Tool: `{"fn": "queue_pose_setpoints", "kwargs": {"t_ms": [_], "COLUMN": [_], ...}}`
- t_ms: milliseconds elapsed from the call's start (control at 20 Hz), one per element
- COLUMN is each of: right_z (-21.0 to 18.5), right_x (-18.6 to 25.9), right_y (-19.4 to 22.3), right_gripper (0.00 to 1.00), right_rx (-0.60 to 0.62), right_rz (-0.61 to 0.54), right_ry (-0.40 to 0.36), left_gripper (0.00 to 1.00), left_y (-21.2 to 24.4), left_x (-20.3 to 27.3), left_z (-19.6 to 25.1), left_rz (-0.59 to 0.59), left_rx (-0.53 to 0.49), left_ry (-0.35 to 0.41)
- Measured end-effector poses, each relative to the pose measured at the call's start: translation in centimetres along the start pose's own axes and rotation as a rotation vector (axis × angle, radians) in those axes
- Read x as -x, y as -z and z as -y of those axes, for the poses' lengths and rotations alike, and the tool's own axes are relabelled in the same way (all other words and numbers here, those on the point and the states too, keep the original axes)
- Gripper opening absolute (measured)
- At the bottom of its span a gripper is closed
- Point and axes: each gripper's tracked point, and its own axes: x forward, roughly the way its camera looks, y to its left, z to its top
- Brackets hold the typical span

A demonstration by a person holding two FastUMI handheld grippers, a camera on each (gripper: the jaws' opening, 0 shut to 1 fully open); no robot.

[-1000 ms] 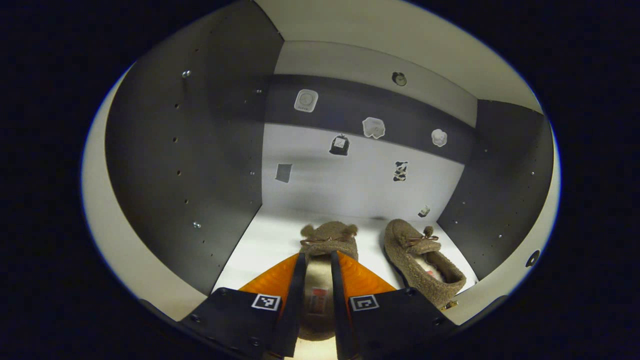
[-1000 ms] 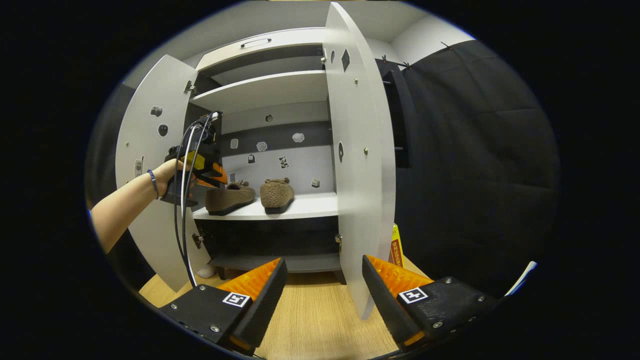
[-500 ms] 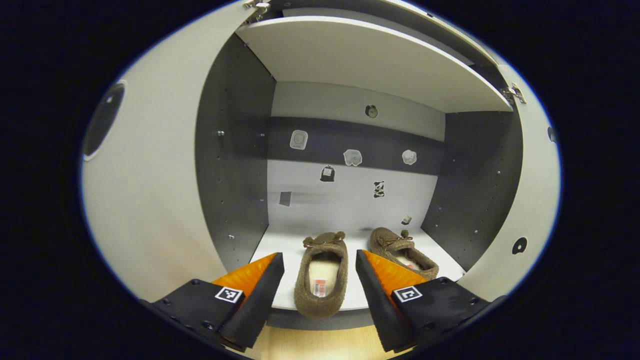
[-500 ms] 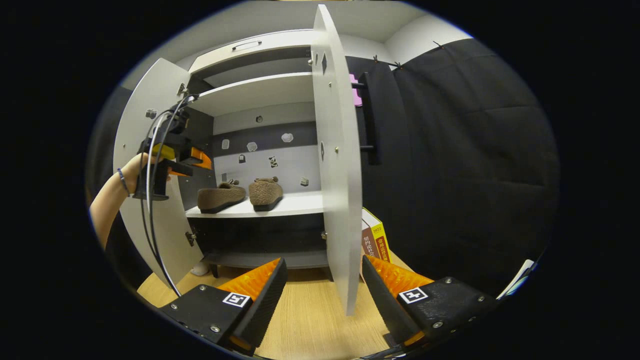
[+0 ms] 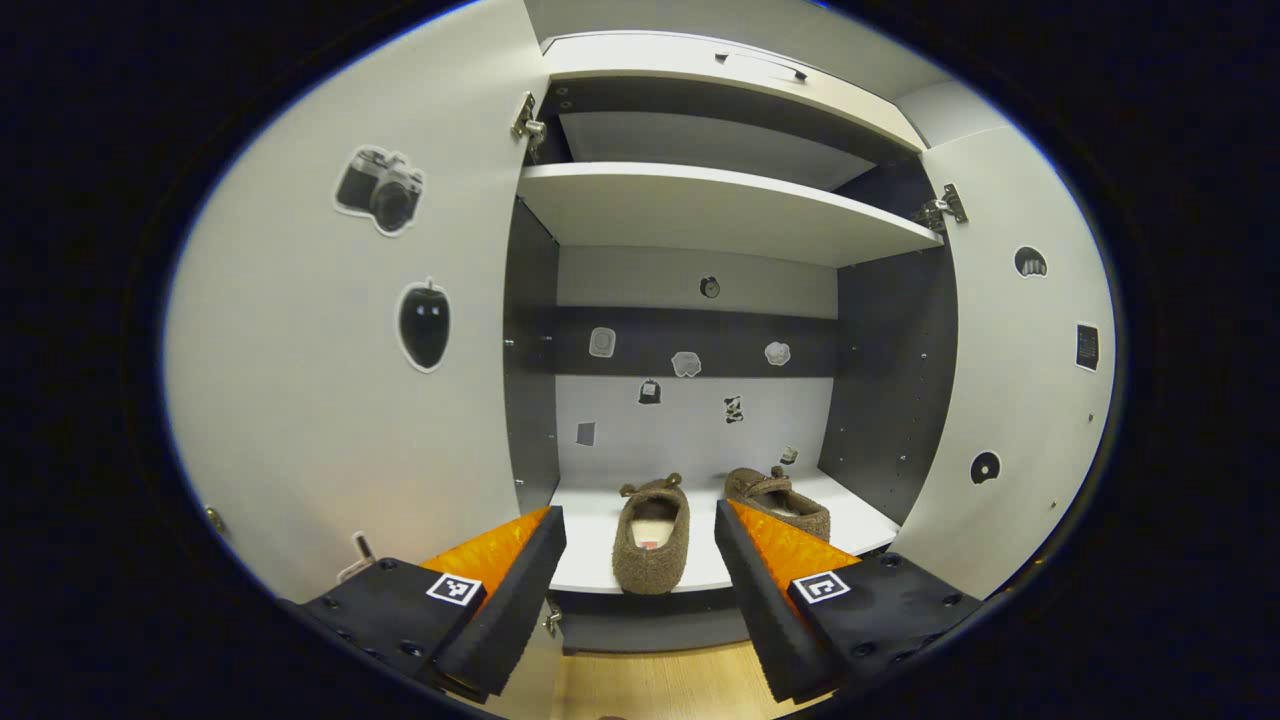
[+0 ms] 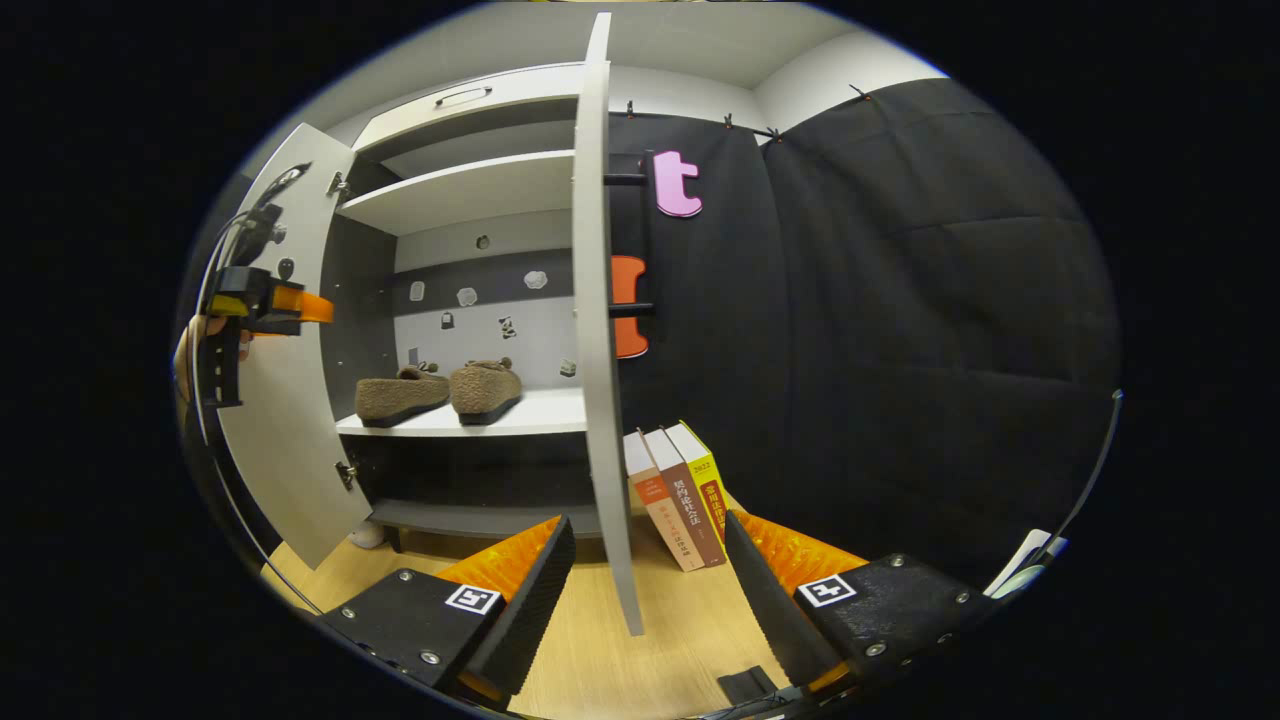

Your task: Grab one shoe with the right hand and put it into the shoe cabinet, grab the other shoe with the left hand and put it into the shoe cabinet; then close the right door with the right hand and the left door with the left hand.

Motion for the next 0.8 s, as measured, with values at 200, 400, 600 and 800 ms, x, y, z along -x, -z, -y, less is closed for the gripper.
{"fn": "queue_pose_setpoints", "kwargs": {"t_ms": [200,400,600,800], "right_z": [2.6,3.3,2.6,1.9], "right_x": [-1.5,-3.9,-5.1,-5.1], "right_y": [-0.8,-2.2,-3.2,-3.0], "right_gripper": [0.92,0.92,0.93,0.9], "right_rx": [-0.001,0.028,0.089,0.07], "right_rz": [0.02,0.048,0.064,0.047], "right_ry": [0.037,0.039,0.01,-0.026], "left_gripper": [0.97,0.95,0.95,0.95], "left_y": [0.2,0.5,1.1,1.8], "left_x": [3.6,6.7,9.4,11.5], "left_z": [-1.3,-1.3,-1.3,-2.8], "left_rz": [0.045,0.072,0.059,0.057], "left_rx": [-0.025,-0.003,0.026,0.035], "left_ry": [-0.034,-0.02,0.006,-0.017]}}
